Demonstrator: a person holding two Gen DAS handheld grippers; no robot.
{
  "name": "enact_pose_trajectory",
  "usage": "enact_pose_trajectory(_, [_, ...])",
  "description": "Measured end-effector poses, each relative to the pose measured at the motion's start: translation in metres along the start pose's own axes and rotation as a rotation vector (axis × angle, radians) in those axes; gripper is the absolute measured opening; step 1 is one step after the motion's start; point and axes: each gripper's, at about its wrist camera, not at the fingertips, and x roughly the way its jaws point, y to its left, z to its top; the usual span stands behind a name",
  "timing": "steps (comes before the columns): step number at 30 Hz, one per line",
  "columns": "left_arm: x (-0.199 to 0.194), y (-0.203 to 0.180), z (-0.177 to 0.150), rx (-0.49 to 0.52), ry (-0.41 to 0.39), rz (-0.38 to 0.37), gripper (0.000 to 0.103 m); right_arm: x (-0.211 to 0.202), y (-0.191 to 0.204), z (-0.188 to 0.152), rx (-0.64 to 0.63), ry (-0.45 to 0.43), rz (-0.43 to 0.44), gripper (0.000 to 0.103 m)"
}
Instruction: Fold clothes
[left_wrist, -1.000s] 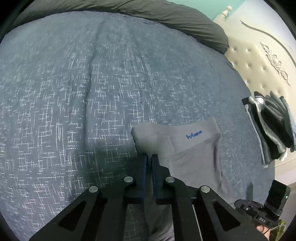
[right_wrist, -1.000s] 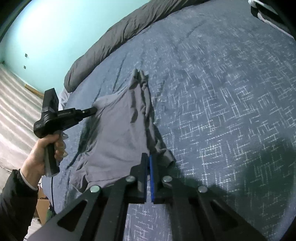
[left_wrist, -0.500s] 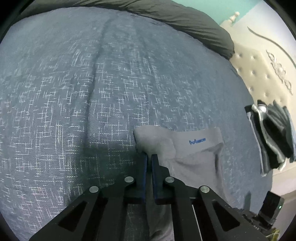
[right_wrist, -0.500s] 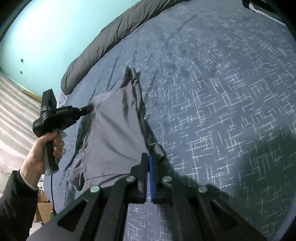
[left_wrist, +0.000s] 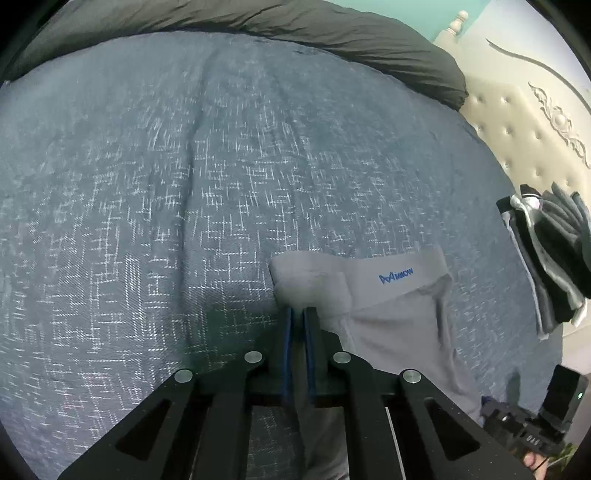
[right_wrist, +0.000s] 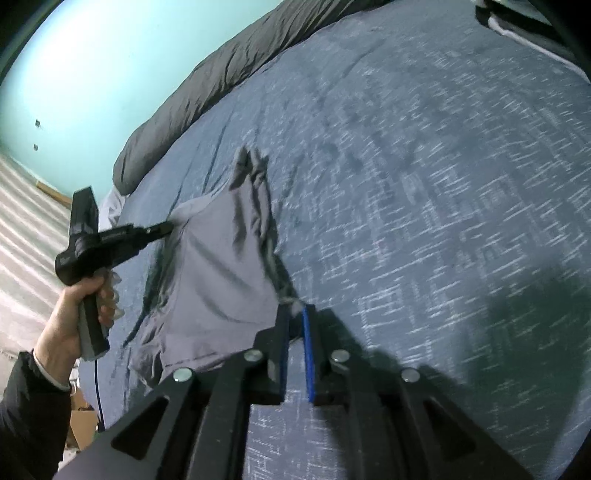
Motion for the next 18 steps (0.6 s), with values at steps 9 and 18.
enact_pose_trajectory(9, [0.000,0.001,-0.001,0.015,-0.010,-0.002,0.013,-0.004,-0.002,0.009,0.019,-0.047,0.023,0.024])
enact_pose_trajectory(18, [-0.002,0.007,-0.002,0.018,-0.016,-0.044,0.013,-0.007,0.021,0.023,-0.037,-0.071,0.010,0.033])
